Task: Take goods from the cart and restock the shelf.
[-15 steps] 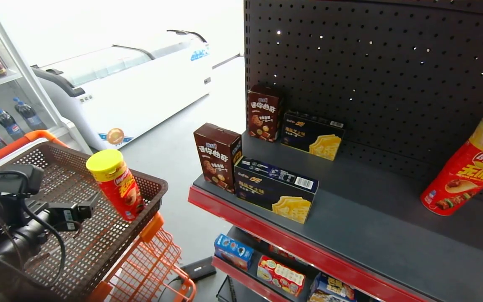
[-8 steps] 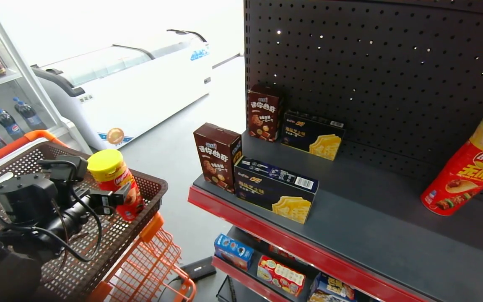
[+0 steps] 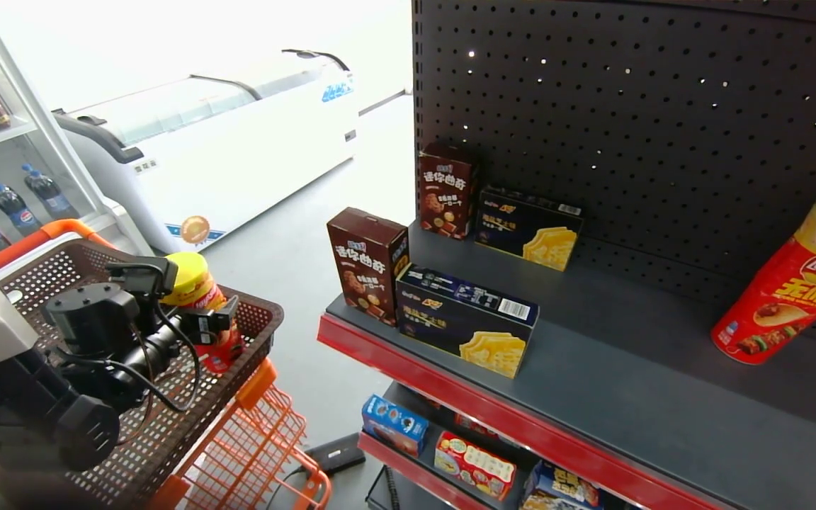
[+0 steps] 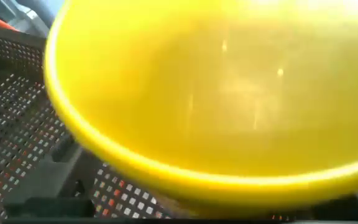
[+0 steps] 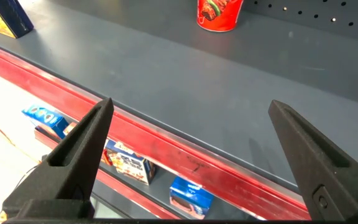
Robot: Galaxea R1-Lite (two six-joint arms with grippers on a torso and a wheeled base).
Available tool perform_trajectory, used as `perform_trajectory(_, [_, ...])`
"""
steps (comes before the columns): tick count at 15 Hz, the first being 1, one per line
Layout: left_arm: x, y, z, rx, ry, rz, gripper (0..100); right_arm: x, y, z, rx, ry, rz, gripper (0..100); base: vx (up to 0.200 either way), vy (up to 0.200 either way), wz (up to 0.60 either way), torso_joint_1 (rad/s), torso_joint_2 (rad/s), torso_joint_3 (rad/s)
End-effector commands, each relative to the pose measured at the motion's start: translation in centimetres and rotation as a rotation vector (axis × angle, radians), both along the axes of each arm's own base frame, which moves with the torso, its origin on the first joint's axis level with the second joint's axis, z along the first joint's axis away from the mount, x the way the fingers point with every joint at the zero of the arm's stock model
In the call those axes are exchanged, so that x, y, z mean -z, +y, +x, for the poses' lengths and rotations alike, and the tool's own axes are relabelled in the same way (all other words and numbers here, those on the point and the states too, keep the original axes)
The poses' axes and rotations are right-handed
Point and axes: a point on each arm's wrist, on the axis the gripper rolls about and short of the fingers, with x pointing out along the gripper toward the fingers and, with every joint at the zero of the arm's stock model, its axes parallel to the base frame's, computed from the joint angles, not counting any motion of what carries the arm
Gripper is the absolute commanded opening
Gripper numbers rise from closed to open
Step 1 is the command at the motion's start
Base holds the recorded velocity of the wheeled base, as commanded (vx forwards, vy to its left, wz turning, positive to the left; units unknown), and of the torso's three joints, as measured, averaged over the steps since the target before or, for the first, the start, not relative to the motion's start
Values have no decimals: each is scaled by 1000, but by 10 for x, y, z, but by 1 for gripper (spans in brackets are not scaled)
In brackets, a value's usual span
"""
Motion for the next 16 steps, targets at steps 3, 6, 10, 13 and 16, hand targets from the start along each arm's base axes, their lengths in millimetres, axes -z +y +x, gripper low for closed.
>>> perform_trajectory(3, [14,2,7,-5,29,-2,0,0,0,0,0,1,0,100,0,0,0,0,0,0])
perform_trajectory(6, [11,3,11,-3,12,0,0,0,0,0,0,1,0,100,0,0,0,0,0,0])
perform_trajectory(10, [-14,1,12,-15,0,-7,0,0,0,0,0,1,0,100,0,0,0,0,0,0])
perform_trajectory(13, [-61,-7,-2,35,-36,-19,0,0,0,0,0,1,0,100,0,0,0,0,0,0])
perform_trajectory(16, [-97,-14,-23,130,-128,24,0,0,0,0,0,1,0,100,0,0,0,0,0,0])
